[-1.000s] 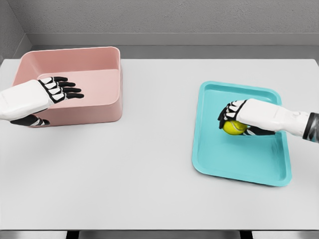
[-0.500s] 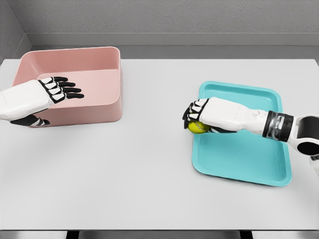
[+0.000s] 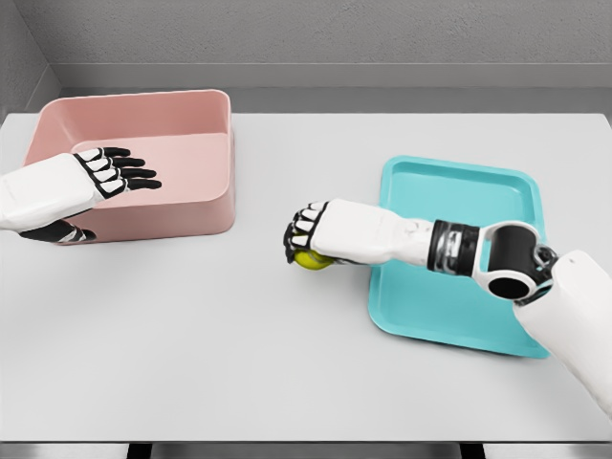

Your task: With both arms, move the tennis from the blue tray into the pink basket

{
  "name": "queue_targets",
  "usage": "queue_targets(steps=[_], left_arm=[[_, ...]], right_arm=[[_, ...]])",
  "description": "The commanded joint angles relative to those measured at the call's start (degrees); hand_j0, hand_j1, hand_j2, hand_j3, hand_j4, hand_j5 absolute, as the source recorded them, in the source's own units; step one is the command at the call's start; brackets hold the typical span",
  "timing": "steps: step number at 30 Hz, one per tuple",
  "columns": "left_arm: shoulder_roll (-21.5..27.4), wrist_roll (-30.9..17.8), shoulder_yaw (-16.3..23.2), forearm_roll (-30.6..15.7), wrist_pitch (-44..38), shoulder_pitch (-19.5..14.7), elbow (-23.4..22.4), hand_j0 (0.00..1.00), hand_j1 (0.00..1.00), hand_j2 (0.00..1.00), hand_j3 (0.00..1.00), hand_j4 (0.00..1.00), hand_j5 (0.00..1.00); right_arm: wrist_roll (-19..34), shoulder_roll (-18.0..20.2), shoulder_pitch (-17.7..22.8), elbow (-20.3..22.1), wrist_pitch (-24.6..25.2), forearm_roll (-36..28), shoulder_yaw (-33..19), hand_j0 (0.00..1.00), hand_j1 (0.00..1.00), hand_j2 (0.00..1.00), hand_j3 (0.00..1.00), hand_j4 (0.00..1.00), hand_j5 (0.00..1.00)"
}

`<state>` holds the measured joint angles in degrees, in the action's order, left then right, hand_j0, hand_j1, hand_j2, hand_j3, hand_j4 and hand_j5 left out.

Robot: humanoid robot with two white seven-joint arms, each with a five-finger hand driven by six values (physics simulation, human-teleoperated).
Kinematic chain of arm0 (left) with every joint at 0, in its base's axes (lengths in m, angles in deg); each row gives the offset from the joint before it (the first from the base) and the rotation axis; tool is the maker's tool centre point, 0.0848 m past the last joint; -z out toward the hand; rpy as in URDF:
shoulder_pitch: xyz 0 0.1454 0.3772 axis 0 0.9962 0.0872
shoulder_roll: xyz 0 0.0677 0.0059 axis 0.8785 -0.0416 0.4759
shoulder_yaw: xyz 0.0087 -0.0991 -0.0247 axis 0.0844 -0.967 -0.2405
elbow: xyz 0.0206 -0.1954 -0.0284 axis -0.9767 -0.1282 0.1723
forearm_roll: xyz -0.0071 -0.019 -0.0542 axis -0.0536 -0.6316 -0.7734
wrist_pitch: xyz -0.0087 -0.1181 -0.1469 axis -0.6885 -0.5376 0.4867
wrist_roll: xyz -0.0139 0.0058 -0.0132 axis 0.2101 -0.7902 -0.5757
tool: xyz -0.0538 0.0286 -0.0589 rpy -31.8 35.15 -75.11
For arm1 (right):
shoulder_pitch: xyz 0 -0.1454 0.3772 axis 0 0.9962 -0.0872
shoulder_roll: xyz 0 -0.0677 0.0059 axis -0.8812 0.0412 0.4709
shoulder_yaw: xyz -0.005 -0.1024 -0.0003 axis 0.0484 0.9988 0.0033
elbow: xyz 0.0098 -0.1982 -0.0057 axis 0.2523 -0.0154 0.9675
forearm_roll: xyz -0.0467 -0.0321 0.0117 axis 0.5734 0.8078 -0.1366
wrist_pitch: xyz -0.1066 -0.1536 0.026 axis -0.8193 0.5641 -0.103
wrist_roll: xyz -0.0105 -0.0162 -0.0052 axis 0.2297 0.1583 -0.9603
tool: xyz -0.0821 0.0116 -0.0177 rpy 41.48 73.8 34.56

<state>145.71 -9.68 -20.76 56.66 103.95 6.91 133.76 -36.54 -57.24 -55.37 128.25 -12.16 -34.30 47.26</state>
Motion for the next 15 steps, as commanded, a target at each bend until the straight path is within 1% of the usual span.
queue_targets(steps=[1, 2, 3, 6, 9, 15], left_arm=[[0.02, 0.03, -0.03, -0.38, -0.02, 0.00, 0.00, 1.00, 1.00, 1.00, 1.00, 1.00, 1.00], [0.02, 0.03, -0.03, -0.30, -0.02, 0.00, 0.00, 1.00, 1.00, 1.00, 1.00, 1.00, 1.00], [0.11, 0.03, -0.03, -0.38, -0.02, 0.00, 0.00, 1.00, 1.00, 1.00, 1.00, 1.00, 1.00], [0.11, 0.03, -0.03, -0.38, -0.02, 0.00, 0.00, 1.00, 1.00, 1.00, 1.00, 1.00, 1.00], [0.11, 0.03, -0.03, -0.38, -0.02, 0.09, 0.00, 1.00, 1.00, 1.00, 1.00, 1.00, 1.00], [0.02, 0.03, -0.03, -0.38, -0.02, 0.09, 0.00, 1.00, 1.00, 1.00, 1.00, 1.00, 1.00]], right_arm=[[0.02, -2.27, 0.00, -0.21, 0.16, 1.68, 1.79, 0.34, 0.34, 0.34, 0.34, 0.34, 0.34], [0.11, -3.32, 0.00, -0.30, 0.16, 2.65, 2.14, 0.34, 0.34, 0.34, 0.34, 0.34, 0.34], [0.11, -3.59, -0.44, -0.47, 0.16, 3.09, 2.93, 0.34, 0.34, 0.34, 0.34, 0.34, 0.34], [0.11, -5.43, -1.58, -4.69, 0.16, 4.59, 3.81, 0.35, 0.35, 0.35, 0.35, 0.35, 0.35], [0.02, -6.66, -1.67, -6.98, 0.16, 6.43, 5.13, 0.35, 0.35, 0.35, 0.35, 0.35, 0.35], [0.11, -6.66, -1.32, -7.16, 0.16, 6.87, 6.54, 0.35, 0.35, 0.35, 0.35, 0.35, 0.35]])
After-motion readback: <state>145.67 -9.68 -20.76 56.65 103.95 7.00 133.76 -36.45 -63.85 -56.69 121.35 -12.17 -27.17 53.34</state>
